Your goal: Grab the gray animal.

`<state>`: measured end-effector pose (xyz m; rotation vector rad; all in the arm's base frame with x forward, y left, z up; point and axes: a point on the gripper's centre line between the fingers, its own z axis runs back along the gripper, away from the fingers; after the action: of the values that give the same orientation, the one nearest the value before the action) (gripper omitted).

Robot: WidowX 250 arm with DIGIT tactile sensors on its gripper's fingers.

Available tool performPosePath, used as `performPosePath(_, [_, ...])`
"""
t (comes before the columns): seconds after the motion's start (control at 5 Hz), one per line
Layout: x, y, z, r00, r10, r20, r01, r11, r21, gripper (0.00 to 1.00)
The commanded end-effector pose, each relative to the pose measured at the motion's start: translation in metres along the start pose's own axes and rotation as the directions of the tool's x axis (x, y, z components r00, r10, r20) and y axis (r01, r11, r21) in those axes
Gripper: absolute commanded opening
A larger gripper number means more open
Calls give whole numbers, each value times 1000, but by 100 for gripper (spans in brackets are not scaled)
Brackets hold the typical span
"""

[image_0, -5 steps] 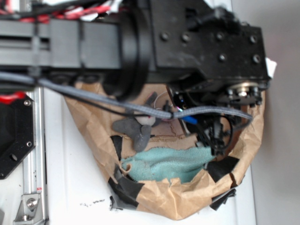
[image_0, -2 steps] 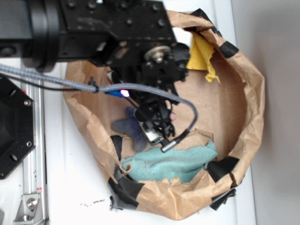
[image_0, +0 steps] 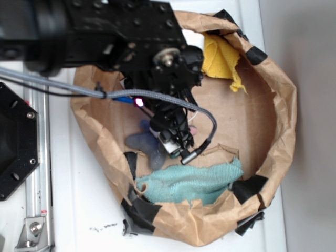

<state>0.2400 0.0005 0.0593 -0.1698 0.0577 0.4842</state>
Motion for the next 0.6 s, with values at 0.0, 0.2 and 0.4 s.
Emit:
performPosePath(0.0, [-1,-23,-48,996,-62,-56,67,993,94,97])
performPosePath(0.2, [-3,-22,-49,993,-37,-110,56,982,178,0])
performPosePath(0.4, [0,-19,-21,985,-96,-142,132,952,275,0])
